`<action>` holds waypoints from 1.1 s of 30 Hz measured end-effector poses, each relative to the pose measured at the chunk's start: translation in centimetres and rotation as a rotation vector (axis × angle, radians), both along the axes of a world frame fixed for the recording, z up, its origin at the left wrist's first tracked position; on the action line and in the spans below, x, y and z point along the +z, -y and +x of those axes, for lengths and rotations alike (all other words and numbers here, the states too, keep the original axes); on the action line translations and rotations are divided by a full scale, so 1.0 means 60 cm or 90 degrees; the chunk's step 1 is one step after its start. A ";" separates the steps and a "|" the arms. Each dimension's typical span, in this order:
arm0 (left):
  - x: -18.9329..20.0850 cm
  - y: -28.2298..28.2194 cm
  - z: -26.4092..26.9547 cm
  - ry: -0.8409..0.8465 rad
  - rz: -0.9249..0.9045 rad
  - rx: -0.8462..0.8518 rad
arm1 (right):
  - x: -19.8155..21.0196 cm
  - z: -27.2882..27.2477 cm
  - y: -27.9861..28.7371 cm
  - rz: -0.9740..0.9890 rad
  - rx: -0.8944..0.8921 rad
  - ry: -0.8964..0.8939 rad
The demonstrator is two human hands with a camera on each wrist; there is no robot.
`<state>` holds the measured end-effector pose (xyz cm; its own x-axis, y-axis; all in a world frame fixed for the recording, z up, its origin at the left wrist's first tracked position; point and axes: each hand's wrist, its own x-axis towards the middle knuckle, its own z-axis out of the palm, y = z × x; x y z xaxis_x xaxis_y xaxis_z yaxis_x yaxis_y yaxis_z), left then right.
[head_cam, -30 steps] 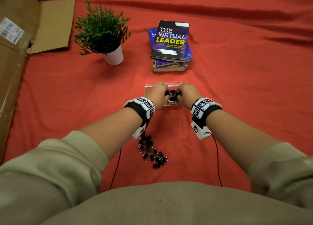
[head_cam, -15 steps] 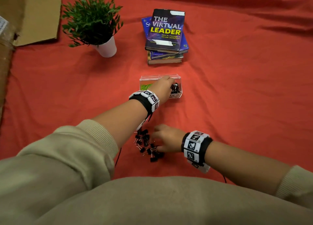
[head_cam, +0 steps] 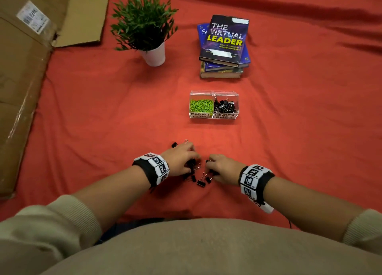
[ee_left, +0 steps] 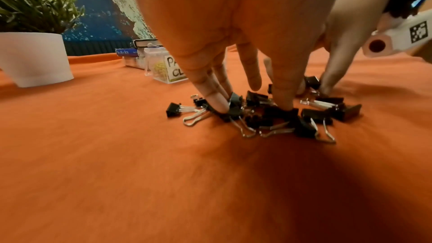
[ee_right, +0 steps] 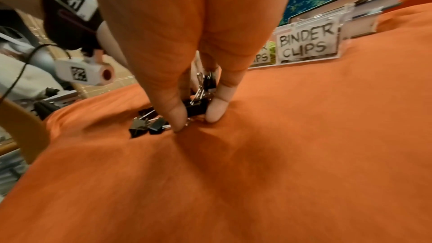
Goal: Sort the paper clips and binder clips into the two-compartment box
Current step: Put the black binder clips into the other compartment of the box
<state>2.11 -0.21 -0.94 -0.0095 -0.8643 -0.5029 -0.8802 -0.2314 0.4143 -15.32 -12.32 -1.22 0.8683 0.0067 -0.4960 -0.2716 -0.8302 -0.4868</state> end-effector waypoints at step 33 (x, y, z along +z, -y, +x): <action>-0.007 -0.022 0.040 -0.087 -0.164 0.500 | 0.010 0.098 -0.019 -0.005 -0.084 0.015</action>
<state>4.52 1.10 -1.34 0.5975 -0.7322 -0.3267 -0.4405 -0.6403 0.6293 -9.42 -11.20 -0.62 0.8727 -0.1120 -0.4753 -0.3674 -0.7917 -0.4881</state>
